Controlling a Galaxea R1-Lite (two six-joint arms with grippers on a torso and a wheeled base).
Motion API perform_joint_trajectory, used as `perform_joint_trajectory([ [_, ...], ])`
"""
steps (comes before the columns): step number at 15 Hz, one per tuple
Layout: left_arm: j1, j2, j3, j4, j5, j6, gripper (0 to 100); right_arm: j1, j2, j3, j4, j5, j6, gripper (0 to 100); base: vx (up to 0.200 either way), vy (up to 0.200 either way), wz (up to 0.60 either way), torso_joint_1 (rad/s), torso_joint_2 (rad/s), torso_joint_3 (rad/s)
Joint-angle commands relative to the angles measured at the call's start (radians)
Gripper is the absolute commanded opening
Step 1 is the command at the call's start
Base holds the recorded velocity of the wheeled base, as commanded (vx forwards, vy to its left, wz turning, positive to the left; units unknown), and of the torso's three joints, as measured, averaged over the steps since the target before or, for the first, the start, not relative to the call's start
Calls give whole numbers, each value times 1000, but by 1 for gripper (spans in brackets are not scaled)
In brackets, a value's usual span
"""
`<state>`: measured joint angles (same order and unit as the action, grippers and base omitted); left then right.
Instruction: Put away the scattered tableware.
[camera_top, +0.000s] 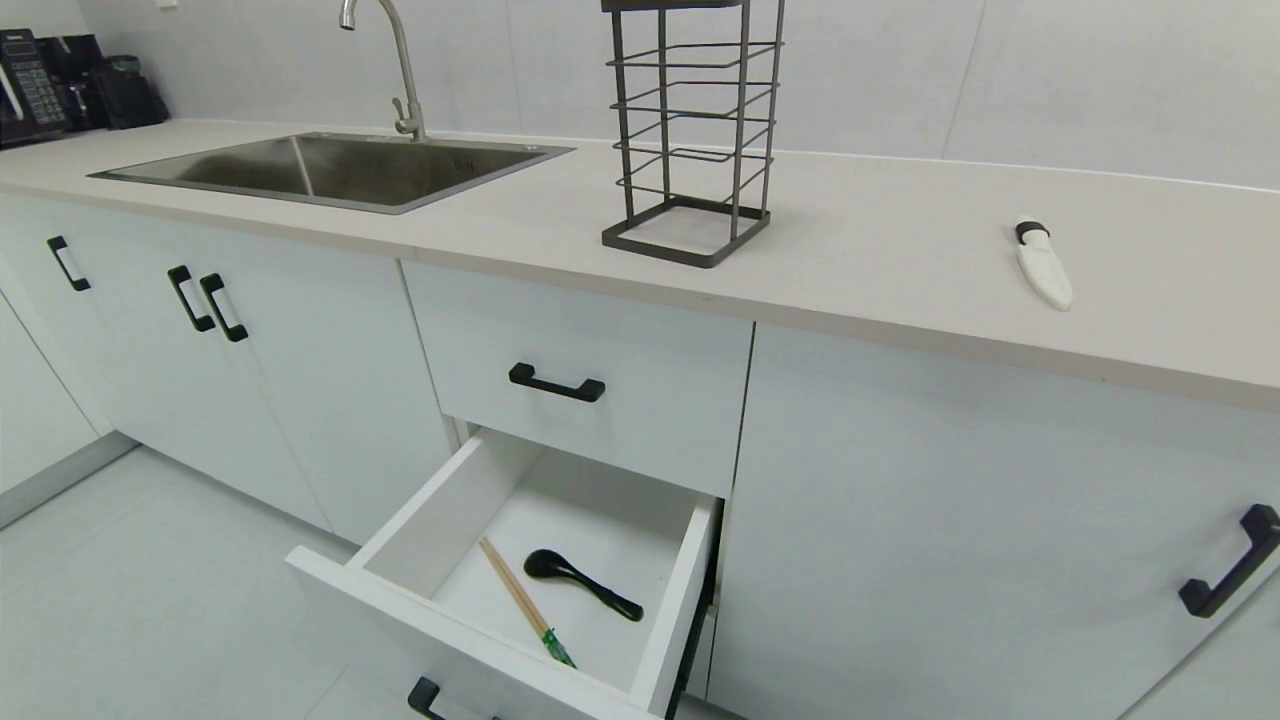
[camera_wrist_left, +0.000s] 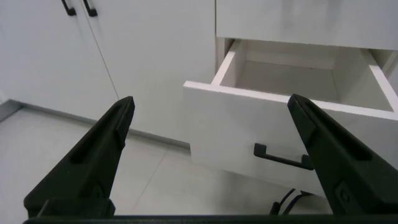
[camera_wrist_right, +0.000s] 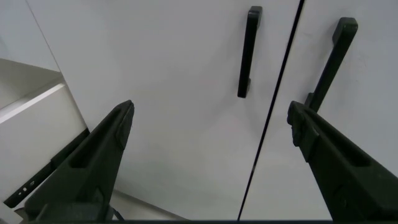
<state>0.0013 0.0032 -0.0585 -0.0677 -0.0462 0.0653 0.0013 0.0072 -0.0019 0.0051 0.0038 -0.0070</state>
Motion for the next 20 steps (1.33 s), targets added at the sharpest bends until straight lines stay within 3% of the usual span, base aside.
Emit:
perform_joint_trajectory([
  [1, -15, 93, -287, 62, -4, -64, 100, 2, 7, -1, -1, 2, -1, 100, 0, 0, 0, 0, 0, 0],
  [3, -72, 116, -319, 232, -41, -104, 100, 0, 7, -1, 1, 1, 2, 100, 0, 0, 0, 0, 0, 0],
  [7, -167, 267, -294, 335, -50, -193, 100, 0, 7, -1, 1, 1, 4, 100, 0, 0, 0, 0, 0, 0],
  [8, -210, 353, -265, 370, -112, -243, 100, 0, 7, 0, 1, 1, 4, 100, 0, 0, 0, 0, 0, 0],
  [10, -219, 489, -230, 362, -184, -288, 100, 0, 7, -1, 1, 1, 4, 100, 0, 0, 0, 0, 0, 0],
  [13, -231, 661, -196, 333, -213, -285, 100, 0, 7, 0, 1, 1, 4, 100, 0, 0, 0, 0, 0, 0],
  [14, -257, 727, -170, 289, -242, -283, 100, 0, 7, -1, 1, 1, 4, 100, 0, 0, 0, 0, 0, 0],
  [16, -268, 844, -136, 200, -242, -268, 100, 0, 7, -1, 1, 1, 4, 100, 0, 0, 0, 0, 0, 0],
  [18, -261, 1037, -92, 55, -241, -187, 100, 0, 7, -1, 1, 1, 4, 100, 0, 0, 0, 0, 0, 0],
  [20, -261, 1112, -50, -12, -241, -153, 100, 0, 7, -1, 1, 1, 4, 100, 0, 0, 0, 0, 0, 0],
])
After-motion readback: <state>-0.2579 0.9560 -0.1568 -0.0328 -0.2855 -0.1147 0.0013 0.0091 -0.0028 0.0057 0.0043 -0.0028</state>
